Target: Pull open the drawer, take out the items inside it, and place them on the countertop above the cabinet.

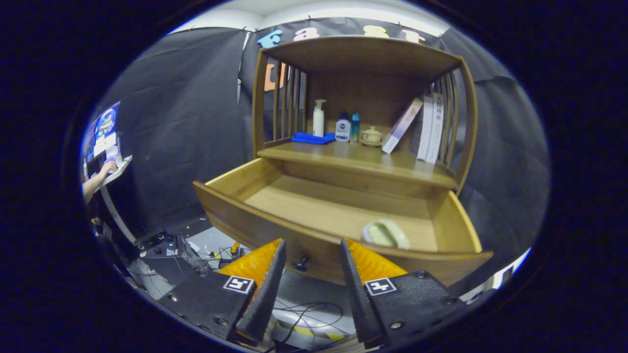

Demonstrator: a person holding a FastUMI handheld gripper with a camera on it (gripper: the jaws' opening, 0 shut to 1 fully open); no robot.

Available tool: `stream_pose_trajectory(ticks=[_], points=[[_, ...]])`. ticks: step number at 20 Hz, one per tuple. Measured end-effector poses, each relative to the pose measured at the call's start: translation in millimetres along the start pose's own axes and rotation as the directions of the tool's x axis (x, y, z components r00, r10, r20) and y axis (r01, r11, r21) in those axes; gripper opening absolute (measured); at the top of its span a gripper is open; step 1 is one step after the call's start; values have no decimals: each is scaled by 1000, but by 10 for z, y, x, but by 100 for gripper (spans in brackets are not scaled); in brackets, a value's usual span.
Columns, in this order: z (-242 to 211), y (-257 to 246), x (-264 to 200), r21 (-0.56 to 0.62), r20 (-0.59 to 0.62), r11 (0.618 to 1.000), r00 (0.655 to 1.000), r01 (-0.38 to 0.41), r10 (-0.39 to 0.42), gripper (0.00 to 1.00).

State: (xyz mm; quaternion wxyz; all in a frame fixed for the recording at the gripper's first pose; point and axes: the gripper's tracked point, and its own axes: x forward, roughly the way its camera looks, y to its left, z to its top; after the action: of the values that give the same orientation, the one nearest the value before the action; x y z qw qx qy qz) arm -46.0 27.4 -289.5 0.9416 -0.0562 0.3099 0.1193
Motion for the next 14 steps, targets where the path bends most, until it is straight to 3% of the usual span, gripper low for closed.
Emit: stream_pose_trajectory(ticks=[1, 7, 11, 12, 14], points=[[136, -134, -22, 10, 8, 1000, 1000, 8, -8, 72], [282, -898, 314, -57, -129, 995, 988, 77, -84, 78], [66, -991, 628, -24, -276, 1000, 961, 11, -17, 78], [-26, -951, 679, -25, -321, 999, 947, -36, 26, 78], [-171, -1046, 804, -53, -403, 998, 915, -45, 19, 79]])
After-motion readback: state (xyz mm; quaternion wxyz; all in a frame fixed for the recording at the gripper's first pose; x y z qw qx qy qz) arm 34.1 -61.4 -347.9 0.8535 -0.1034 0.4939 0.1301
